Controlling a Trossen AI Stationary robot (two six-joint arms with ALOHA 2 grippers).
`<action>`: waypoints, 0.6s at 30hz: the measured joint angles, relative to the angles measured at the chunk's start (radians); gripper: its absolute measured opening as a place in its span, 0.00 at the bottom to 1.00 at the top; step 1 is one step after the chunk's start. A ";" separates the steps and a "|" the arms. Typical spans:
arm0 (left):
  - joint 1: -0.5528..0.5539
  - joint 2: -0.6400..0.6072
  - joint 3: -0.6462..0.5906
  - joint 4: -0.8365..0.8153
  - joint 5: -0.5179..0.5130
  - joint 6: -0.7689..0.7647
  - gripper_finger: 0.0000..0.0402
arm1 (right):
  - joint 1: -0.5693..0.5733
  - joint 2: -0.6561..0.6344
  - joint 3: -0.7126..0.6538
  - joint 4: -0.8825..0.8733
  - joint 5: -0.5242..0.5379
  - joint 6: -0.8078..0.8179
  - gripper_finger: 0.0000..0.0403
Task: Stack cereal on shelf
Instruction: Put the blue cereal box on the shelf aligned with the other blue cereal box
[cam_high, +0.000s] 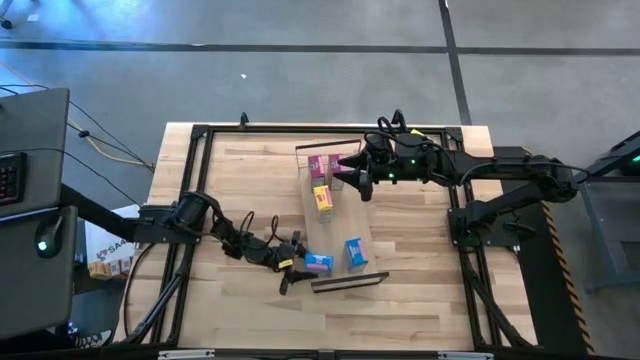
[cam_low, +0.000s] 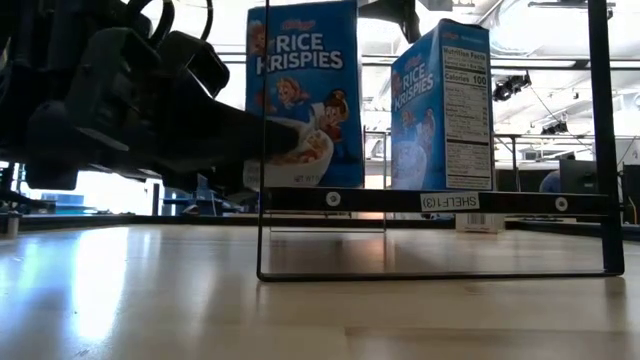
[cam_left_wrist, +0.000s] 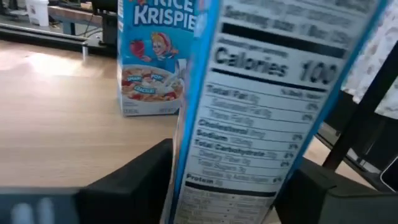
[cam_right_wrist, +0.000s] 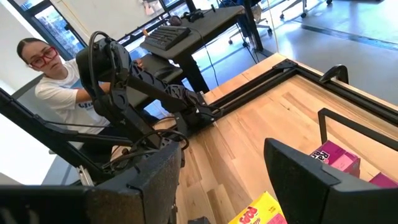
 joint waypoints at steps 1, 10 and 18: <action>0.000 0.000 0.000 0.000 0.000 -0.001 0.58 | 0.000 0.000 0.000 0.000 0.000 0.000 0.57; 0.000 -0.011 -0.033 0.018 -0.001 0.000 0.71 | 0.000 0.000 0.000 0.000 0.000 0.001 0.57; 0.000 -0.111 -0.158 0.017 0.000 0.018 0.73 | 0.000 0.000 0.000 -0.016 0.000 0.000 0.57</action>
